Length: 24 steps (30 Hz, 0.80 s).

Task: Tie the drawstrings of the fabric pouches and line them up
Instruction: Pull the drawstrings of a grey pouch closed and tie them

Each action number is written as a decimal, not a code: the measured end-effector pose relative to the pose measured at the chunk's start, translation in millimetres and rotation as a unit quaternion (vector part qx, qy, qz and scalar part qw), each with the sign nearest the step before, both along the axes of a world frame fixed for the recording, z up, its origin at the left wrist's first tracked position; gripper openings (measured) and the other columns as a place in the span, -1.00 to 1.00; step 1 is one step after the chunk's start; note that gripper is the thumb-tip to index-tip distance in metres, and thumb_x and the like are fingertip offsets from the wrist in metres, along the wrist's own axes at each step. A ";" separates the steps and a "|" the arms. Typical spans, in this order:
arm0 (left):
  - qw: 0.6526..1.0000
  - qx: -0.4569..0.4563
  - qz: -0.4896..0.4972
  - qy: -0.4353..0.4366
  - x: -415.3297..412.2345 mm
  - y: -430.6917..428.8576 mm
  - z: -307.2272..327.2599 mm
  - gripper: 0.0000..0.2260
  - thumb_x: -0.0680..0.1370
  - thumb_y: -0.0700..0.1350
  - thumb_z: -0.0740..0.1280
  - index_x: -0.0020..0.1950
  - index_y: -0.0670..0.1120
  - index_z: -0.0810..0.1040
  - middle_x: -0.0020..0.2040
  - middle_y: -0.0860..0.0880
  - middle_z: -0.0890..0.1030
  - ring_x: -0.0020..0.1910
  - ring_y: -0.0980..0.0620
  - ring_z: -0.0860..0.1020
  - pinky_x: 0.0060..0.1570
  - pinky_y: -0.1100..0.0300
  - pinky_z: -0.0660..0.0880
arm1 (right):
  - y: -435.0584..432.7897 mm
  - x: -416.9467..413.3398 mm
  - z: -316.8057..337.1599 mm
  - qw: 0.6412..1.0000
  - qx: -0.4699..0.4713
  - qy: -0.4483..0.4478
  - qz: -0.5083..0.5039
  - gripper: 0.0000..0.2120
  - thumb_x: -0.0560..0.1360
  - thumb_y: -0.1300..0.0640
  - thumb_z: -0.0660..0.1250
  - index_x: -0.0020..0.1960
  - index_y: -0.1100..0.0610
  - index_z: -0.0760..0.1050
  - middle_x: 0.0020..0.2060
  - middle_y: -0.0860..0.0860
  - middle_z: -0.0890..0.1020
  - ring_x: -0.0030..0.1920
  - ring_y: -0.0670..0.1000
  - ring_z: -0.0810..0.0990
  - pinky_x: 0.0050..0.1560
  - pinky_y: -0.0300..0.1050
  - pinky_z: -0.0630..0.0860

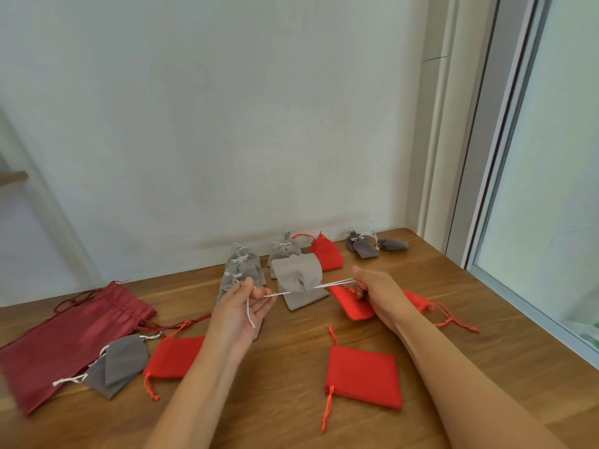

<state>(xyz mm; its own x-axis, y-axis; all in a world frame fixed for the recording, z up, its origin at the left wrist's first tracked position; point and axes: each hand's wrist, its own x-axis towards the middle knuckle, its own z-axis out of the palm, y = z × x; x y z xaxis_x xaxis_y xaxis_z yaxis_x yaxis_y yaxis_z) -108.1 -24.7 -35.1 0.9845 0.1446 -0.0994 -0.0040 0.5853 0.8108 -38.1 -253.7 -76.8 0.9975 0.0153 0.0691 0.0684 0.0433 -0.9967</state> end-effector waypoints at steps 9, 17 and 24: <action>0.973 0.221 0.037 -0.057 -6.2 -7.2 18.1 -0.76 0.59 -0.05 0.27 -0.22 -0.14 0.53 -0.33 -0.04 0.58 -0.24 0.07 0.62 -0.09 0.21 0.55 | 0.8 -9.8 6.5 0.999 0.000 -0.042 0.027 -0.58 0.53 0.16 0.36 -0.46 0.10 0.30 -0.48 0.01 0.33 -0.42 -0.09 0.27 -0.31 -0.21 0.24; 0.944 0.309 -0.055 -0.099 7.5 -30.6 23.1 -0.70 0.54 -0.37 0.30 0.17 -0.03 0.54 -0.07 -0.15 0.70 -0.21 0.06 0.65 -0.25 0.28 0.57 | 15.4 -16.2 11.5 0.973 0.148 0.037 0.174 -0.71 0.63 0.19 0.16 -0.24 0.26 0.43 -0.34 0.15 0.66 -0.42 -0.05 0.60 -0.38 -0.30 0.53; 0.897 0.435 -0.077 0.009 21.7 -42.1 14.0 -0.85 0.58 -0.27 0.30 -0.16 -0.26 0.59 -0.40 -0.09 0.57 -0.60 0.18 0.44 -0.54 0.35 0.42 | 11.8 -15.2 10.0 0.932 0.227 0.066 0.275 -0.92 0.51 0.21 0.25 -0.05 0.22 0.47 -0.41 0.01 0.53 -0.40 -0.11 0.51 -0.29 -0.29 0.50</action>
<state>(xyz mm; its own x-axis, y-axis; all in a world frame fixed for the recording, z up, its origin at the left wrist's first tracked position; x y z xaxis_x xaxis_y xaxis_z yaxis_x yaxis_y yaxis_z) -86.3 -66.7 -21.1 0.9988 0.0389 -0.0313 0.0409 -0.2771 0.9600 -53.3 -241.8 -66.8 0.8477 0.5258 0.0704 -0.2107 0.4556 -0.8649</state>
